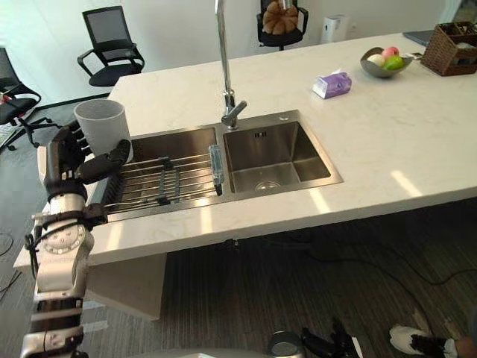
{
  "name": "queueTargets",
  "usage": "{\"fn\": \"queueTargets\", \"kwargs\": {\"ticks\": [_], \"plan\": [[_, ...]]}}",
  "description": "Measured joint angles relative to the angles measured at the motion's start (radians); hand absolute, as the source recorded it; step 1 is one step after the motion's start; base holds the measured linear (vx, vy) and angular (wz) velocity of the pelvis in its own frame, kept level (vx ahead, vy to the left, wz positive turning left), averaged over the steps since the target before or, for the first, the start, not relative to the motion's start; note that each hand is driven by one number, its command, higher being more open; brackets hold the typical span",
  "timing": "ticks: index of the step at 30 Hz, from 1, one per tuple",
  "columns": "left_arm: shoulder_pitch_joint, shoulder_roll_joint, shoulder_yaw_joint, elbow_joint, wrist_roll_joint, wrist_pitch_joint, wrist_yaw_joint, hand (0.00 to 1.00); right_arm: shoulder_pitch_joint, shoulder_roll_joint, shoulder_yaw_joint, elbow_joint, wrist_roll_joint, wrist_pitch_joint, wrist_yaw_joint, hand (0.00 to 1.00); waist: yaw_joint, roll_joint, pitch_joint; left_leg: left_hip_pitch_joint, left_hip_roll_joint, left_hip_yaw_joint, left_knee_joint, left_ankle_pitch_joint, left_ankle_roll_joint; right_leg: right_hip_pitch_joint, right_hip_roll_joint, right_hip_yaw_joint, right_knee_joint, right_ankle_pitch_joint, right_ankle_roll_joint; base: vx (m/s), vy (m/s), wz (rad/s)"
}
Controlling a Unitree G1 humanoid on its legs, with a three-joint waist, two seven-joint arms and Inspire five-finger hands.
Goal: Walk over to the sink, pick up the cup, carry it to the dishwasher, place the cup inside the dishwasher, then close the dishwasher door
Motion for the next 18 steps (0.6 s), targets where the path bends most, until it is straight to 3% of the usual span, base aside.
{"fn": "queueTargets", "kwargs": {"ticks": [2, 6, 13, 18], "plan": [[0.062, -0.04, 0.0, -0.077, -0.001, -0.011, 0.007, 0.0, 0.003, 0.03, -0.018, 0.0, -0.01, -0.016, -0.001, 1.0, 0.018, -0.004, -0.011, 0.009, 0.002, -0.011, 0.002, -0.009, 0.002, 0.027, 0.004, -0.011, -0.025, 0.006, 0.003, 0.01, 0.002, 0.17], [0.143, -0.101, -0.004, -0.208, -0.042, -0.067, 0.032, 0.0, 0.01, 0.061, -0.021, 0.0, -0.032, -0.067, -0.036, 1.0, 0.02, -0.009, -0.039, 0.005, 0.004, -0.03, 0.006, -0.017, 0.005, 0.06, 0.007, -0.03, -0.072, 0.021, 0.007, 0.03, 0.006, 0.13], [0.193, -0.173, -0.002, -0.331, -0.077, -0.242, 0.085, 0.0, 0.01, 0.094, -0.038, -0.003, -0.076, -0.078, -0.132, 1.0, 0.043, -0.013, -0.085, 0.001, -0.001, -0.046, 0.004, -0.027, 0.006, 0.097, 0.014, -0.052, -0.125, 0.033, 0.014, 0.06, 0.002, 0.07], [0.196, -0.188, -0.002, -0.331, -0.105, -0.266, 0.078, 0.0, 0.006, 0.098, -0.04, -0.003, -0.075, -0.072, -0.127, 1.0, 0.048, -0.015, -0.089, -0.009, -0.004, -0.08, 0.002, -0.027, 0.006, 0.117, 0.013, -0.084, -0.145, 0.033, 0.014, 0.04, -0.011, 0.2]]}}
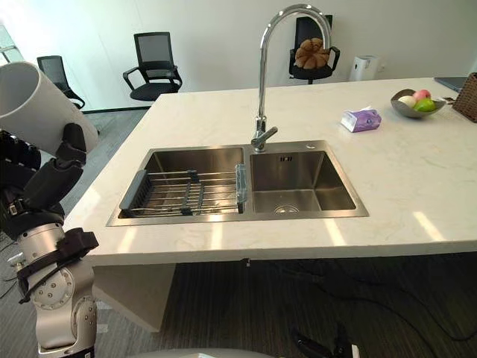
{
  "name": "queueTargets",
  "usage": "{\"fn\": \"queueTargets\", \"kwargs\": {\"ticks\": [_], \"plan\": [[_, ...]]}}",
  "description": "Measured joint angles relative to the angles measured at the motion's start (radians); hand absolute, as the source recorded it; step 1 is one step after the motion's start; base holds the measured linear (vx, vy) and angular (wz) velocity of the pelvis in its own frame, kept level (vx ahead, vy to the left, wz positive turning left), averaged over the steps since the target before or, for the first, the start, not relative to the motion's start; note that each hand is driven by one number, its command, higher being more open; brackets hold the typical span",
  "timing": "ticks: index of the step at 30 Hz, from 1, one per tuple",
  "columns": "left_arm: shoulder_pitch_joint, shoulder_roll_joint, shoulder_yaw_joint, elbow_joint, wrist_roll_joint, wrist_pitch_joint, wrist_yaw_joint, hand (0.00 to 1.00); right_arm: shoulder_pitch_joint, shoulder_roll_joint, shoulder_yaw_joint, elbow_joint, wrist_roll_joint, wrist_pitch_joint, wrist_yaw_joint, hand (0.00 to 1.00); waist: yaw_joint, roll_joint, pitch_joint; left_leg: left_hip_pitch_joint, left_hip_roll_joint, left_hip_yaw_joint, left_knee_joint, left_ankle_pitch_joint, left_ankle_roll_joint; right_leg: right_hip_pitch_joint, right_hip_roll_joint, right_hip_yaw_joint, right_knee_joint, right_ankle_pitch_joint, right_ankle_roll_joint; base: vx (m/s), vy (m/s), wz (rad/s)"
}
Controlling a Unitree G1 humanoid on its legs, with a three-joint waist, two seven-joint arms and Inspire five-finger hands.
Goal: Walk over to the sink, pick up the cup, carry it to the dishwasher, place the cup inside the dishwasher, then close the dishwasher door
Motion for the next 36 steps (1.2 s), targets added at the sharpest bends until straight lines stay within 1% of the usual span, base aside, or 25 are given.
{"fn": "queueTargets", "kwargs": {"ticks": [9, 11, 12, 14, 15, 16, 17, 18, 19, 20, 21, 22, 23, 24, 25, 26, 27, 28, 29, 30, 31, 32, 34, 35, 36], "plan": [[0.066, -0.033, 0.0, 0.0, -0.069, -0.006, -0.044, 0.0, -0.033, -0.001, -0.015, 0.05, 0.01, 0.001, 0.067, 1.0, 0.024, -0.007, 0.004, -0.008, -0.004, -0.053, 0.002, 0.0, 0.0, 0.03, -0.003, -0.048, -0.013, -0.009, 0.002, 0.02, -0.018, 0.16], [0.108, -0.037, 0.001, 0.0, -0.069, -0.006, -0.044, 0.0, -0.038, -0.004, -0.006, 0.053, 0.004, 0.001, 0.08, 1.0, 0.03, -0.015, 0.018, -0.024, -0.007, -0.082, 0.036, -0.01, 0.004, 0.039, -0.013, -0.078, 0.017, -0.033, 0.002, -0.01, -0.026, 0.5], [0.14, -0.041, 0.001, 0.0, -0.069, -0.006, -0.041, 0.0, -0.044, -0.015, 0.013, 0.058, -0.002, 0.001, 0.09, 1.0, 0.046, -0.022, 0.038, -0.042, -0.01, -0.101, 0.079, -0.02, 0.011, 0.04, -0.026, -0.1, 0.056, -0.057, 0.002, -0.04, -0.027, 0.7], [0.195, -0.055, 0.002, 0.0, -0.069, -0.005, -0.037, 0.0, -0.064, -0.044, 0.051, 0.084, -0.011, 0.001, 0.111, 1.0, 0.059, -0.031, 0.069, -0.085, -0.019, -0.136, 0.143, -0.023, 0.016, 0.046, -0.047, -0.156, 0.104, -0.088, 0.002, -0.09, -0.055, 0.93], [0.231, -0.075, 0.001, 0.001, -0.069, -0.004, -0.036, 0.0, -0.073, -0.059, 0.065, 0.099, -0.032, -0.002, 0.128, 1.0, 0.074, -0.021, 0.087, -0.109, -0.022, -0.167, 0.16, -0.023, 0.016, 0.048, -0.051, -0.199, 0.124, -0.103, -0.001, -0.14, -0.081, 1.13], [0.266, -0.094, 0.001, 0.002, -0.069, -0.004, -0.027, 0.0, -0.089, -0.085, 0.072, 0.132, -0.049, -0.013, 0.143, 1.0, 0.095, -0.018, 0.099, -0.13, -0.03, -0.202, 0.171, -0.017, 0.016, 0.05, -0.054, -0.239, 0.141, -0.127, -0.013, -0.14, -0.075, 1.1], [0.284, -0.1, 0.002, 0.003, -0.069, -0.004, -0.022, 0.0, -0.103, -0.095, 0.076, 0.154, -0.062, -0.018, 0.147, 1.0, 0.108, -0.016, 0.102, -0.147, -0.037, -0.218, 0.18, -0.005, 0.024, 0.049, -0.054, -0.259, 0.154, -0.137, -0.013, -0.2, -0.095, 1.45], [0.295, -0.107, -0.002, 0.018, -0.07, -0.003, -0.021, 0.0, -0.125, -0.104, 0.074, 0.206, -0.073, -0.028, 0.148, 1.0, 0.113, -0.028, 0.107, -0.198, -0.07, -0.235, 0.155, 0.065, 0.046, 0.027, -0.06, -0.29, 0.159, -0.159, -0.024, -0.18, -0.056, 2.08], [0.286, -0.112, -0.005, 0.027, -0.084, -0.005, -0.04, 0.0, -0.146, -0.095, 0.031, 0.263, -0.072, -0.039, 0.143, 1.0, 0.107, -0.054, 0.113, -0.254, -0.069, -0.144, 0.274, 0.014, 0.142, 0.019, -0.102, -0.4, 0.158, -0.147, -0.046, -0.16, -0.052, 2.28], [0.286, -0.109, -0.001, 0.028, -0.098, -0.01, -0.046, 0.0, -0.155, -0.097, 0.023, 0.288, -0.07, -0.039, 0.139, 1.0, 0.115, -0.046, 0.117, -0.282, -0.051, -0.075, 0.392, -0.045, 0.19, 0.02, -0.109, -0.444, 0.158, -0.144, -0.044, -0.11, -0.018, 2.18], [0.283, -0.105, 0.015, 0.04, -0.12, -0.035, -0.059, 0.0, -0.17, -0.114, 0.023, 0.308, -0.068, -0.039, 0.128, 1.0, 0.134, -0.042, 0.131, -0.282, -0.012, 0.035, 0.554, -0.11, 0.226, 0.028, -0.128, -0.504, 0.154, -0.137, -0.043, -0.12, -0.019, 1.6], [0.282, -0.107, 0.027, 0.052, -0.134, -0.056, -0.065, 0.0, -0.173, -0.127, 0.026, 0.313, -0.067, -0.04, 0.129, 1.0, 0.138, -0.036, 0.128, -0.257, 0.017, 0.089, 0.595, -0.126, 0.215, 0.035, -0.142, -0.552, 0.153, -0.127, -0.037, -0.1, 0.014, 2.01], [0.278, -0.113, 0.037, 0.056, -0.173, -0.074, -0.086, 0.0, -0.173, -0.14, 0.026, 0.312, -0.06, -0.054, 0.133, 1.0, 0.13, -0.024, 0.12, -0.215, 0.066, 0.13, 0.6, -0.124, 0.204, 0.041, -0.162, -0.631, 0.161, -0.119, -0.025, -0.04, 0.045, 1.7], [0.275, -0.115, 0.034, 0.057, -0.185, -0.085, -0.102, 0.0, -0.173, -0.149, 0.022, 0.312, -0.058, -0.062, 0.134, 1.0, 0.127, -0.013, 0.113, -0.198, 0.094, 0.148, 0.587, -0.11, 0.194, 0.041, -0.174, -0.668, 0.176, -0.116, -0.02, 0.0, 0.104, 2.09], [0.267, -0.123, 0.023, 0.06, -0.194, -0.105, -0.139, 0.0, -0.177, -0.176, 0.009, 0.312, -0.056, -0.066, 0.135, 1.0, 0.122, 0.017, 0.096, -0.177, 0.133, 0.179, 0.526, -0.076, 0.185, 0.041, -0.204, -0.739, 0.229, -0.12, -0.027, 0.01, 0.124, 2.0], [0.257, -0.126, 0.008, 0.067, -0.204, -0.12, -0.167, 0.0, -0.18, -0.197, -0.005, 0.314, -0.039, -0.065, 0.133, 1.0, 0.111, 0.024, 0.093, -0.183, 0.105, 0.234, 0.488, -0.074, 0.194, 0.042, -0.255, -0.769, 0.298, -0.12, -0.046, 0.01, 0.252, 2.66], [0.235, -0.131, -0.017, 0.094, -0.212, -0.148, -0.195, 0.0, -0.172, -0.21, -0.022, 0.318, -0.029, -0.068, 0.132, 1.0, 0.08, 0.022, 0.095, -0.169, 0.078, 0.315, 0.42, -0.055, 0.234, 0.021, -0.329, -0.797, 0.434, -0.134, -0.085, -0.06, 0.277, 2.54], [0.216, -0.138, -0.019, 0.109, -0.229, -0.168, -0.209, 0.0, -0.186, -0.209, -0.028, 0.335, -0.022, -0.071, 0.13, 1.0, 0.065, 0.039, 0.079, -0.153, 0.077, 0.33, 0.295, -0.056, 0.238, -0.01, -0.259, -0.796, 0.343, -0.165, -0.06, -0.15, 0.296, 2.68], [0.161, -0.121, -0.001, 0.109, -0.246, -0.205, -0.219, 0.0, -0.214, -0.172, -0.03, 0.349, -0.012, -0.08, 0.128, 1.0, 0.059, 0.024, 0.079, -0.132, 0.074, 0.412, 0.225, -0.111, 0.169, -0.029, -0.16, -0.798, 0.108, -0.039, -0.078, -0.19, 0.164, 2.43], [0.126, -0.111, -0.012, 0.135, -0.248, -0.219, -0.229, 0.0, -0.22, -0.167, -0.028, 0.357, 0.007, -0.081, 0.124, 1.0, 0.039, 0.019, 0.086, -0.141, 0.094, 0.437, 0.228, -0.139, 0.103, 0.008, -0.151, -0.866, 0.087, -0.015, -0.014, -0.17, 0.083, 2.45], [0.096, -0.108, -0.049, 0.161, -0.255, -0.219, -0.248, 0.0, -0.228, -0.167, -0.03, 0.372, 0.03, -0.063, 0.116, 1.0, 0.046, 0.016, 0.091, -0.12, 0.096, 0.485, 0.173, -0.088, 0.042, 0.036, -0.173, -0.944, 0.111, -0.012, -0.019, -0.09, 0.089, 2.32], [0.114, -0.11, -0.098, 0.162, -0.263, -0.216, -0.26, 0.0, -0.23, -0.183, -0.027, 0.377, 0.051, -0.055, 0.117, 1.0, 0.048, 0.018, 0.092, -0.085, 0.071, 0.484, 0.087, -0.012, -0.022, 0.07, -0.194, -1.006, 0.134, -0.011, -0.017, -0.04, 0.114, 1.79], [0.137, -0.103, -0.14, 0.162, -0.265, -0.212, -0.269, 0.0, -0.242, -0.199, -0.02, 0.381, 0.089, -0.027, 0.109, 1.0, 0.066, 0.014, 0.094, -0.045, 0.006, 0.426, 0.014, 0.024, 0.011, 0.131, -0.237, -1.065, 0.159, 0.012, -0.016, 0.0, 0.174, 1.15], [0.141, -0.1, -0.145, 0.162, -0.265, -0.212, -0.268, 0.0, -0.246, -0.198, -0.014, 0.381, 0.101, -0.023, 0.106, 1.0, 0.073, 0.012, 0.094, -0.036, -0.005, 0.411, 0.013, 0.03, 0.021, 0.149, -0.253, -1.069, 0.172, 0.021, -0.028, 0.04, 0.215, 0.89], [0.141, -0.094, -0.168, 0.163, -0.266, -0.212, -0.259, 0.0, -0.248, -0.196, -0.004, 0.374, 0.15, -0.021, 0.108, 1.0, 0.081, 0.015, 0.093, -0.024, -0.029, 0.376, 0.011, 0.024, 0.045, 0.167, -0.303, -1.024, 0.259, 0.041, -0.068, 0.13, 0.283, 1.16]]}}
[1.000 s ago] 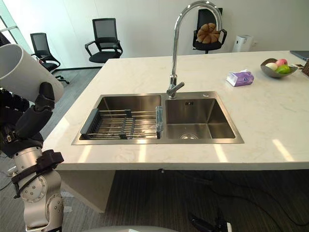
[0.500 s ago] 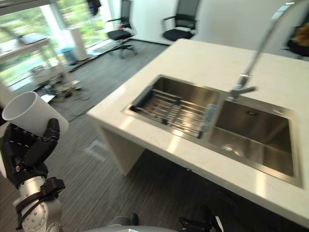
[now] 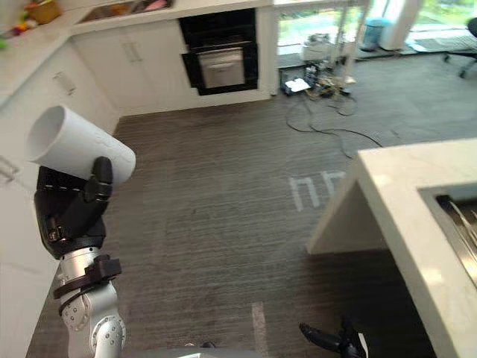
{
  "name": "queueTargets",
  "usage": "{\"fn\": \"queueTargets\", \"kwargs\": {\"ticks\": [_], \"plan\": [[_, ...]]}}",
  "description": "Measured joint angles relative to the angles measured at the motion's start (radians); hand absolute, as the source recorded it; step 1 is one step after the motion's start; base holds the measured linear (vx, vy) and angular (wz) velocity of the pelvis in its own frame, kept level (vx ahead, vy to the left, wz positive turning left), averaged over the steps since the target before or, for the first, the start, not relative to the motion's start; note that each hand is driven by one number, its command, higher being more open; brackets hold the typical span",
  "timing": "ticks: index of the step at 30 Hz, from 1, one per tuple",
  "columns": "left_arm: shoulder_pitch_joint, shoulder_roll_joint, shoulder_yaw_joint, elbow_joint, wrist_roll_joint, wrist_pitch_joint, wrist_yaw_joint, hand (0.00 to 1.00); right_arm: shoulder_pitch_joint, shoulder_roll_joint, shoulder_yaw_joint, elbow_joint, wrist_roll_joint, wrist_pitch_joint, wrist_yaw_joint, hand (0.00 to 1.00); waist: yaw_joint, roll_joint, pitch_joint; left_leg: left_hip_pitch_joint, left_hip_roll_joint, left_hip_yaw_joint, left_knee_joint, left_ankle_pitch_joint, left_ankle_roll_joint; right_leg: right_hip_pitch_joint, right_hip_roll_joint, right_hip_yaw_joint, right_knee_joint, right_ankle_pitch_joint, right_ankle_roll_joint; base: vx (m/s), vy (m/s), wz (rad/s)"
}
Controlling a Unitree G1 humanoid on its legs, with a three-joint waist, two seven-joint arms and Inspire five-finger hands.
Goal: Walk over to the sink, pick up the cup, carry it to the dishwasher, place the cup inside the dishwasher, then close the dishwasher door
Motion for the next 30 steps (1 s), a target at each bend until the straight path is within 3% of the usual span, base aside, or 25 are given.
{"fn": "queueTargets", "kwargs": {"ticks": [1, 2, 3, 4, 6, 7, 8, 9, 10, 13, 16, 17, 23, 25, 30], "plan": [[-0.022, 0.012, -0.041, 0.01, 0.0, 0.001, 0.003, 0.0, 0.01, 0.002, 0.011, -0.014, 0.078, 0.009, 0.003, 1.0, -0.017, -0.002, 0.002, 0.013, -0.022, -0.068, -0.012, -0.005, 0.021, -0.035, -0.074, 0.184, 0.169, 0.039, -0.083, 0.14, 0.248, 1.44], [-0.041, 0.023, -0.069, 0.022, 0.0, -0.004, 0.001, 0.0, 0.013, 0.018, 0.006, -0.015, 0.107, 0.013, 0.003, 1.0, -0.027, 0.007, -0.003, 0.011, -0.017, -0.113, -0.015, -0.007, 0.028, -0.072, -0.064, 0.321, 0.194, 0.012, -0.049, 0.16, 0.148, 1.84], [-0.09, 0.045, -0.109, 0.059, 0.0, -0.016, -0.006, 0.0, 0.011, 0.058, 0.006, -0.025, 0.141, 0.021, 0.009, 1.0, -0.04, 0.018, 0.004, -0.003, 0.006, -0.181, -0.015, -0.006, 0.029, -0.146, 0.042, 0.585, 0.144, -0.101, 0.037, 0.15, -0.018, 1.7], [-0.135, 0.055, -0.128, 0.111, 0.0, -0.012, -0.011, 0.0, 0.014, 0.082, 0.002, -0.033, 0.164, 0.021, 0.033, 1.0, -0.046, 0.017, 0.007, -0.008, 0.02, -0.23, -0.016, -0.004, 0.027, -0.206, 0.145, 0.776, 0.076, -0.153, 0.045, 0.17, -0.027, 1.46], [-0.15, 0.055, -0.131, 0.174, 0.0, 0.007, -0.014, 0.0, 0.022, 0.091, 0.01, -0.036, 0.181, 0.003, 0.053, 1.0, -0.055, -0.004, -0.005, 0.001, 0.011, -0.257, -0.028, -0.005, 0.025, -0.29, 0.238, 0.991, -0.055, -0.151, 0.049, 0.16, -0.06, 0.74], [-0.148, 0.056, -0.127, 0.197, 0.0, 0.02, -0.014, 0.0, 0.028, 0.106, 0.011, -0.038, 0.185, -0.025, 0.068, 1.0, -0.058, -0.024, -0.01, 0.007, -0.001, -0.26, -0.031, -0.012, 0.015, -0.351, 0.256, 1.053, -0.125, -0.116, 0.056, 0.15, -0.108, 0.33], [-0.148, 0.06, -0.125, 0.201, 0.0, 0.028, -0.014, 0.0, 0.029, 0.116, 0.012, -0.038, 0.185, -0.035, 0.076, 1.0, -0.058, -0.043, -0.011, 0.012, -0.007, -0.259, -0.026, -0.02, 0.002, -0.374, 0.259, 1.071, -0.16, -0.076, 0.054, 0.16, -0.153, 0.09], [-0.147, 0.082, -0.125, 0.201, 0.0, 0.039, -0.015, 0.0, 0.034, 0.142, 0.021, -0.037, 0.202, -0.049, 0.098, 1.0, -0.06, -0.086, 0.003, 0.03, -0.026, -0.246, -0.003, -0.048, -0.026, -0.41, 0.248, 1.112, -0.213, 0.097, 0.053, 0.14, -0.196, -0.08], [-0.134, 0.068, -0.127, 0.212, 0.0, 0.061, -0.024, 0.0, 0.042, 0.128, 0.024, -0.034, 0.221, -0.057, 0.122, 1.0, -0.063, -0.061, 0.006, 0.043, 0.017, -0.217, 0.04, -0.091, -0.057, -0.4, 0.276, 1.107, -0.183, 0.075, 0.047, 0.14, -0.199, -0.15], [-0.129, 0.056, -0.159, 0.195, 0.001, 0.076, -0.062, 0.0, 0.054, 0.118, 0.028, -0.036, 0.221, -0.069, 0.129, 1.0, -0.062, -0.038, -0.009, 0.047, 0.091, -0.18, 0.095, -0.141, -0.091, -0.361, 0.341, 1.106, -0.22, 0.056, 0.022, 0.17, -0.159, -0.2], [-0.162, 0.053, -0.196, 0.188, 0.006, 0.095, -0.114, 0.0, 0.067, 0.12, 0.028, -0.037, 0.223, -0.071, 0.128, 1.0, -0.068, -0.046, -0.005, 0.053, 0.111, -0.191, 0.109, -0.14, -0.092, -0.33, 0.354, 1.077, -0.232, 0.045, 0.014, 0.08, -0.059, 0.16], [-0.122, 0.063, -0.147, 0.095, 0.022, 0.113, -0.114, 0.0, 0.107, 0.173, 0.047, -0.06, 0.221, -0.06, 0.155, 1.0, -0.038, -0.12, -0.066, 0.075, 0.075, -0.205, 0.1, -0.154, -0.082, -0.286, 0.319, 1.066, -0.257, 0.056, 0.034, 0.03, 0.001, 0.11], [-0.121, 0.054, -0.136, 0.095, 0.018, 0.111, -0.113, 0.0, 0.116, 0.174, 0.047, -0.062, 0.221, -0.055, 0.171, 1.0, -0.048, -0.118, -0.08, 0.076, 0.086, -0.177, 0.111, -0.166, -0.088, -0.284, 0.342, 1.08, -0.298, 0.071, 0.03, 0.0, -0.001, -0.12], [-0.122, 0.037, -0.136, 0.098, -0.011, 0.111, -0.113, 0.0, 0.137, 0.173, 0.063, -0.069, 0.229, -0.013, 0.199, 1.0, -0.072, -0.121, -0.087, 0.076, 0.093, -0.182, 0.111, -0.165, -0.088, -0.266, 0.348, 1.07, -0.328, 0.079, 0.03, 0.05, -0.007, 0.01], [-0.128, -0.024, -0.124, 0.121, -0.045, 0.106, -0.068, 0.0, 0.161, 0.158, 0.074, -0.071, 0.259, 0.102, 0.264, 1.0, -0.088, -0.119, -0.1, 0.076, 0.097, -0.19, 0.123, -0.158, -0.087, -0.242, 0.352, 1.06, -0.355, 0.079, 0.03, 0.06, -0.001, 0.06]]}}
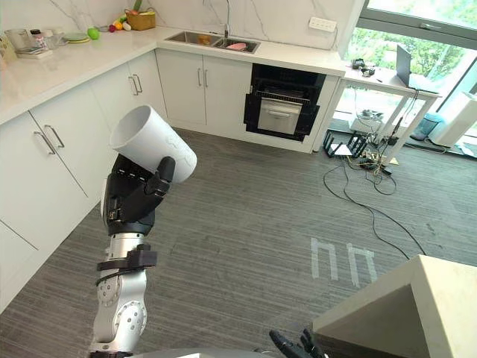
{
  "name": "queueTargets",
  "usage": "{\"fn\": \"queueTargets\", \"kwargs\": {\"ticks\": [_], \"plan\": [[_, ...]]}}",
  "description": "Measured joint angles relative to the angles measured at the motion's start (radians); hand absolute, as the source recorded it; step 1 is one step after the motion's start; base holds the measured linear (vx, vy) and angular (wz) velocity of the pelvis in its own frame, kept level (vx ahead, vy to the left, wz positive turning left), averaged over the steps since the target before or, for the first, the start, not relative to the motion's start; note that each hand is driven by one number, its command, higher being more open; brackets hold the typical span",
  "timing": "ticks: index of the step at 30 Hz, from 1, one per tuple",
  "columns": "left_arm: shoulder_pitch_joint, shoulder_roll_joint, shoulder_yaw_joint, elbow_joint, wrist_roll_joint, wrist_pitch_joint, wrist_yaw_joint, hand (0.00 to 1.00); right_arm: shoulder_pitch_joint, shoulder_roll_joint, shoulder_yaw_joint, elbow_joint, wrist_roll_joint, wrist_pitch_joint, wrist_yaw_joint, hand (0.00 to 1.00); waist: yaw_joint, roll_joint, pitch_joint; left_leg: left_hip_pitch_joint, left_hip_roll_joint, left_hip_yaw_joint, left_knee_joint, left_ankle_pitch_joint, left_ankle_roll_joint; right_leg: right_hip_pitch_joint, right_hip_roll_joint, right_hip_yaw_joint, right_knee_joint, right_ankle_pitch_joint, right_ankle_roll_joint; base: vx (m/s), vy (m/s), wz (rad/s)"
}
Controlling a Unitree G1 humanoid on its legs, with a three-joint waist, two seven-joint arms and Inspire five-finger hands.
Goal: Walk over to the sink, pick up the cup, carry it to the dishwasher, place the cup inside the dishwasher, then close the dishwasher door
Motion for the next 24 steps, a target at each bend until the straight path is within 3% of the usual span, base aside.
{"fn": "queueTargets", "kwargs": {"ticks": [5, 9, 12, 13, 14, 15, 17, 18, 19, 21, 22, 23, 24], "plan": [[-0.002, -0.02, 0.072, 0.001, -0.006, -0.011, 0.188, 0.0, -0.018, -0.01, 0.001, 0.014, 0.03, 0.067, 0.039, 1.0, 0.004, -0.002, -0.002, -0.002, 0.008, 0.001, -0.024, 0.029, 0.0, 0.016, 0.003, -0.025, -0.011, -0.007, -0.005, 0.01, -0.011, 0.17], [0.017, -0.03, 0.143, 0.001, -0.005, -0.032, 0.242, 0.0, -0.02, -0.017, 0.001, 0.023, 0.03, 0.069, 0.05, 1.0, 0.026, -0.007, 0.007, -0.024, 0.018, -0.035, 0.026, 0.041, 0.004, 0.019, 0.005, -0.052, 0.027, -0.048, -0.013, -0.03, -0.051, 0.25], [0.068, -0.026, 0.167, -0.026, -0.005, -0.043, 0.249, 0.0, -0.04, -0.03, 0.03, 0.031, 0.029, 0.08, 0.051, 1.0, 0.041, -0.014, 0.046, -0.161, 0.09, -0.062, 0.393, 0.022, 0.058, 0.024, -0.004, -0.055, 0.106, -0.122, -0.03, -0.07, -0.059, 0.09], [0.094, -0.026, 0.166, -0.057, -0.003, -0.043, 0.249, 0.0, -0.047, -0.048, 0.043, 0.029, 0.029, 0.087, 0.058, 1.0, 0.054, -0.001, 0.061, -0.253, 0.131, -0.11, 0.581, 0.066, 0.119, 0.025, 0.008, -0.05, 0.13, -0.138, -0.038, -0.05, -0.059, -0.13], [0.107, -0.026, 0.167, -0.075, -0.003, -0.043, 0.25, 0.0, -0.049, -0.056, 0.052, 0.029, 0.029, 0.089, 0.059, 1.0, 0.059, 0.005, 0.064, -0.301, 0.147, -0.136, 0.658, 0.107, 0.146, 0.027, 0.015, -0.045, 0.134, -0.141, -0.042, 0.04, -0.062, -0.23], [0.128, -0.026, 0.177, -0.094, 0.006, -0.063, 0.266, 0.0, -0.057, -0.062, 0.06, 0.034, 0.028, 0.09, 0.061, 1.0, 0.066, -0.003, 0.072, -0.391, 0.161, -0.187, 0.786, 0.249, 0.148, 0.049, 0.018, -0.031, 0.111, -0.142, -0.046, 0.09, -0.025, -0.13], [0.123, -0.024, 0.182, -0.093, 0.006, -0.066, 0.27, 0.0, -0.063, -0.063, 0.057, 0.033, 0.029, 0.084, 0.064, 1.0, 0.07, -0.006, 0.091, -0.433, 0.155, -0.207, 0.83, 0.194, 0.13, 0.056, 0.002, -0.037, 0.12, -0.143, -0.048, 0.09, -0.009, 0.06], [0.124, -0.024, 0.178, -0.088, 0.006, -0.065, 0.269, 0.0, -0.074, -0.069, 0.05, 0.029, 0.029, 0.084, 0.064, 1.0, 0.068, -0.003, 0.116, -0.448, 0.138, -0.203, 0.787, 0.101, 0.116, 0.07, -0.012, -0.042, 0.123, -0.15, -0.047, 0.07, 0.033, 0.16], [0.126, -0.026, 0.178, -0.083, 0.006, -0.064, 0.27, 0.0, -0.083, -0.078, 0.048, 0.029, 0.028, 0.086, 0.065, 1.0, 0.068, 0.0, 0.13, -0.445, 0.106, -0.194, 0.641, 0.051, 0.103, 0.077, -0.031, -0.044, 0.126, -0.157, -0.038, 0.07, 0.059, 0.13], [0.136, -0.027, 0.179, -0.082, 0.006, -0.064, 0.272, 0.0, -0.088, -0.087, 0.037, 0.031, 0.017, 0.086, 0.073, 1.0, 0.068, 0.003, 0.134, -0.421, 0.048, -0.209, 0.368, 0.047, 0.086, 0.078, -0.058, -0.044, 0.139, -0.171, -0.018, 0.11, 0.127, 0.04], [0.151, -0.029, 0.184, -0.082, 0.006, -0.067, 0.278, 0.0, -0.093, -0.096, 0.018, 0.035, -0.002, 0.086, 0.086, 1.0, 0.069, 0.017, 0.135, -0.394, 0.012, -0.256, 0.152, 0.068, 0.054, 0.083, -0.07, -0.035, 0.147, -0.185, -0.001, 0.21, 0.269, -0.18], [0.167, -0.032, 0.191, -0.071, 0.007, -0.085, 0.283, 0.0, -0.095, -0.107, 0.002, 0.039, -0.01, 0.082, 0.093, 1.0, 0.072, 0.041, 0.136, -0.384, 0.015, -0.284, 0.055, 0.078, 0.036, 0.085, -0.069, -0.02, 0.155, -0.199, 0.021, 0.2, 0.267, -0.29], [0.174, -0.033, 0.197, -0.057, 0.006, -0.099, 0.283, 0.0, -0.096, -0.113, -0.002, 0.042, -0.012, 0.08, 0.094, 1.0, 0.072, 0.052, 0.138, -0.387, 0.02, -0.277, 0.066, 0.089, 0.028, 0.093, -0.067, -0.007, 0.157, -0.207, 0.033, 0.28, 0.371, -0.49]]}}
